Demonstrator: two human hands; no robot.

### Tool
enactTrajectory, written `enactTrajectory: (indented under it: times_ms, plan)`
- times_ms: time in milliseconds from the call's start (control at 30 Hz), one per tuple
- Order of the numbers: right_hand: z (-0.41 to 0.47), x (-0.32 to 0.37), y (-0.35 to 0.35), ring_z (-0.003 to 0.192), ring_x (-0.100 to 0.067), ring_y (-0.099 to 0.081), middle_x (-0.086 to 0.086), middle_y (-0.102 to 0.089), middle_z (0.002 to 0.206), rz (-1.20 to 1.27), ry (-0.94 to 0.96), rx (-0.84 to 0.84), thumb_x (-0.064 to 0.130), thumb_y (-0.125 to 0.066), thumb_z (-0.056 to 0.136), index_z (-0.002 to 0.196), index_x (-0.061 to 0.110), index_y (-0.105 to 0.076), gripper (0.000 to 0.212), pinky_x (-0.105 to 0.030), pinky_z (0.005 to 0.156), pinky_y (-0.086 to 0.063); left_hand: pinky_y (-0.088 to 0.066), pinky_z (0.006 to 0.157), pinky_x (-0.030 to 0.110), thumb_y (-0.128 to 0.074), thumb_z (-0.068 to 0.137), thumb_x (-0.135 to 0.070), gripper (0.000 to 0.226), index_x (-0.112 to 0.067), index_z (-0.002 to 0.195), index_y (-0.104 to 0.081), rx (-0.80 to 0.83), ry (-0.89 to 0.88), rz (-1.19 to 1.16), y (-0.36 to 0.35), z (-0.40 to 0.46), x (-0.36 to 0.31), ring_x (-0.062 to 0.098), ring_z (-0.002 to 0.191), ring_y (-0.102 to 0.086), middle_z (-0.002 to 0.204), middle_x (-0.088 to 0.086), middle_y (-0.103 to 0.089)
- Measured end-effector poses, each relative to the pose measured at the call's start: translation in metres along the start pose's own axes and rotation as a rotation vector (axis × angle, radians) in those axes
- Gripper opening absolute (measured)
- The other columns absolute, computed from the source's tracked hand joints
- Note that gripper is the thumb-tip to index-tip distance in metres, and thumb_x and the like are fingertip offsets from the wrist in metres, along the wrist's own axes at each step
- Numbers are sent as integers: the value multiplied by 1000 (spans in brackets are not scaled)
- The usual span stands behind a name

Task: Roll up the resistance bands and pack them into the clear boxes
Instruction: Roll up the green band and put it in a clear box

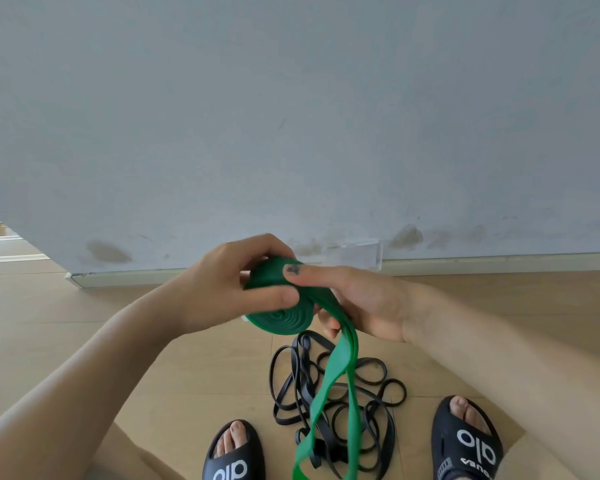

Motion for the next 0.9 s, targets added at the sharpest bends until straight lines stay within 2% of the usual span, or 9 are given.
enactTrajectory:
  times_ms: [67,167,300,433,533,633,733,833,900]
  plan:
    - [1,-1,-6,62,-10,-47,4,-60,80,-76,-19,-4,69,-62,89,109,18,-71,56,-28,62,-39,-55,73,31,-78,78,-49,31,-35,102,-66,33,-9,131,-5,-1,-2,12,87,-68,93,-9,-72]
    - [3,2,-7,62,-4,-58,6,-68,82,-146,-48,-10,70,-53,94,118,13,-71,64,-21,62,-45,-56,75,39,-76,83,-45,24,-31,100,-68,-6,-41,134,-7,-1,-3,17,87,-68,91,-6,-72]
    - [4,3,-5,73,-10,-57,0,-66,90,-300,-56,-39,77,-58,88,123,10,-69,76,-28,71,-45,-55,76,33,-77,83,-43,22,-31,100,-70,47,-35,137,-8,1,-3,15,89,-68,92,-8,-72]
    - [8,-3,-5,72,-16,-62,-4,-66,86,-391,-85,-68,82,-60,81,115,0,-65,89,-33,73,-51,-51,66,23,-77,86,-45,16,-35,97,-71,108,-48,243,-14,4,-1,10,80,-66,84,-11,-71]
    - [6,1,-2,99,-25,-71,-9,-74,117,-362,-89,17,84,-49,86,129,14,-66,84,-42,96,-56,-49,62,25,-66,86,-56,25,-32,93,-68,68,-68,304,-11,5,1,13,75,-63,79,-11,-67]
    - [-2,5,-1,74,-21,-59,-8,-67,105,-156,-108,131,66,-43,102,131,10,-63,66,-35,75,-51,-47,62,17,-60,85,-61,22,-40,91,-65,14,-71,213,-10,3,1,8,76,-63,82,-15,-67]
    - [-2,7,-5,74,-20,-56,-8,-65,98,-3,-46,146,55,-45,105,132,5,-61,59,-34,69,-47,-55,69,28,-58,81,-66,33,-38,95,-67,-23,-49,156,-7,3,2,10,82,-66,86,-12,-71]
    - [1,6,-6,71,-13,-54,-3,-65,88,-74,-59,69,59,-55,98,122,12,-69,54,-28,63,-45,-58,76,34,-67,76,-63,34,-37,99,-68,36,-33,177,-7,3,3,10,89,-68,91,-13,-72]
    - [1,3,-6,66,-10,-55,-1,-65,84,-153,-75,23,64,-58,94,115,11,-72,58,-26,62,-44,-57,74,33,-68,74,-64,36,-38,98,-68,84,-33,203,-11,3,0,9,88,-68,90,-13,-71]
Point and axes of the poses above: each hand's wrist, its own z-axis towards the middle knuckle, its own y-axis out of the back of the hand, x = y × z, the point moved 2 cm from there along z, towards the middle knuckle
